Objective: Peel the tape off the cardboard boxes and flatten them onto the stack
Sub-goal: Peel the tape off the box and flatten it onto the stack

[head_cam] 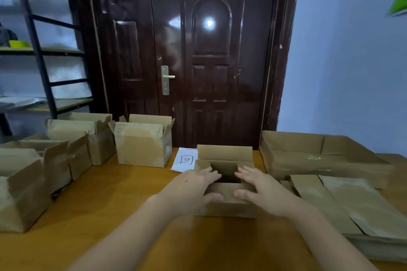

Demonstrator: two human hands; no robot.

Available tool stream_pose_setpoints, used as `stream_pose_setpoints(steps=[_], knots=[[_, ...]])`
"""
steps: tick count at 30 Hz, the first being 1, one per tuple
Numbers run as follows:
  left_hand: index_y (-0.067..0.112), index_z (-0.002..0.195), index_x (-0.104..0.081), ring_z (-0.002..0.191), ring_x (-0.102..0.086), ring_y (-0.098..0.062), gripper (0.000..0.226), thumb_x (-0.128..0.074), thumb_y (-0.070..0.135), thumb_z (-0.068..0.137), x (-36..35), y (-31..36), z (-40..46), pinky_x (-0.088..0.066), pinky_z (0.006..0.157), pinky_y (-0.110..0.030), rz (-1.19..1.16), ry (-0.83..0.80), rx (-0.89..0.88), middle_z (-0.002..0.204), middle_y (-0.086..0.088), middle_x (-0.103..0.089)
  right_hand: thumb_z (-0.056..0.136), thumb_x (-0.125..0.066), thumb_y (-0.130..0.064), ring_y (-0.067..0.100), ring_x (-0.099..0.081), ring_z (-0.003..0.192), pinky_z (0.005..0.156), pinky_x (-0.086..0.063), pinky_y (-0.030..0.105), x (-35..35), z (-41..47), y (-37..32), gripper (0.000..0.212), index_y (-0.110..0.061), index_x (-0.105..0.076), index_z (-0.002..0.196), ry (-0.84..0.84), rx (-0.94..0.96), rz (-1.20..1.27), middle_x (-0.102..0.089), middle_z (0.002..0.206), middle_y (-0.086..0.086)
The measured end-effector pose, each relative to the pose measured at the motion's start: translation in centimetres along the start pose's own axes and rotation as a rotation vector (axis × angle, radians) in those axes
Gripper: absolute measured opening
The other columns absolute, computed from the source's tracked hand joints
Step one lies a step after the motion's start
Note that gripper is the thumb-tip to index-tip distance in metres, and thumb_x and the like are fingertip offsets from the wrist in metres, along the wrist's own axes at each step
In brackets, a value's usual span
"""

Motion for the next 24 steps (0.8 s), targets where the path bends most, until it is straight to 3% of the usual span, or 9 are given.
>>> stream_pose_setpoints(steps=[4, 9, 13, 19, 24], knots=[[0.031, 0.164, -0.017, 0.158, -0.003, -0.01, 0.094, -0.041, 0.082, 0.089, -0.6, -0.7, 0.5, -0.003, 0.116, -0.027, 0.044, -0.001, 0.026, 0.171, 0.01, -0.009, 0.099, -0.05, -0.058, 0.011, -0.003, 0.155, 0.124, -0.011, 0.039, -0.9, -0.3, 0.4, 0.063, -0.042, -0.029, 0.156, 0.033, 0.003, -0.068, -0.014, 0.167, -0.016], [0.029, 0.164, -0.019, 0.154, 0.011, -0.006, 0.094, -0.023, 0.084, 0.088, -1.5, -0.6, 0.4, 0.007, 0.117, -0.027, 0.156, 0.043, -0.023, 0.172, 0.009, -0.006, 0.102, -0.047, -0.053, 0.012, 0.0, 0.155, 0.124, -0.007, 0.039, -1.2, -0.3, -0.3, 0.057, -0.046, -0.028, 0.156, 0.062, 0.026, -0.124, -0.014, 0.166, -0.018], [0.026, 0.164, -0.021, 0.145, 0.022, 0.0, 0.085, -0.02, 0.078, 0.097, -1.2, -0.2, 0.5, 0.027, 0.107, -0.018, 0.262, 0.011, -0.142, 0.172, 0.007, -0.007, 0.102, -0.046, -0.053, 0.012, 0.002, 0.156, 0.124, -0.006, 0.039, -1.0, -0.5, -0.4, 0.058, -0.046, -0.027, 0.156, 0.047, 0.025, -0.129, -0.012, 0.167, -0.018], [0.024, 0.154, -0.043, 0.155, 0.002, -0.006, 0.079, -0.022, 0.076, 0.098, 0.6, -0.1, 0.5, 0.021, 0.112, -0.019, 0.269, 0.074, -0.237, 0.167, 0.004, -0.031, 0.102, -0.046, -0.054, 0.013, 0.002, 0.156, 0.125, -0.008, 0.04, -0.8, -0.8, -0.6, 0.058, -0.045, -0.027, 0.156, 0.031, 0.013, -0.121, -0.011, 0.167, -0.018], [0.028, 0.152, -0.045, 0.154, -0.021, -0.008, 0.078, -0.015, 0.074, 0.098, 2.9, -2.5, -1.2, -0.001, 0.119, -0.024, 0.18, 0.273, -0.074, 0.163, 0.008, -0.037, 0.101, -0.05, -0.053, 0.013, -0.001, 0.156, 0.124, -0.013, 0.044, -0.9, -0.7, -0.3, 0.057, -0.046, -0.032, 0.154, 0.028, -0.001, -0.079, -0.012, 0.167, -0.018]])
Point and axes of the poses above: each hand's wrist, its own z-axis towards the middle knuckle, its own x-axis out of the back of the hand, y = z × x, the point moved 6 cm from there along z, towards the middle knuckle
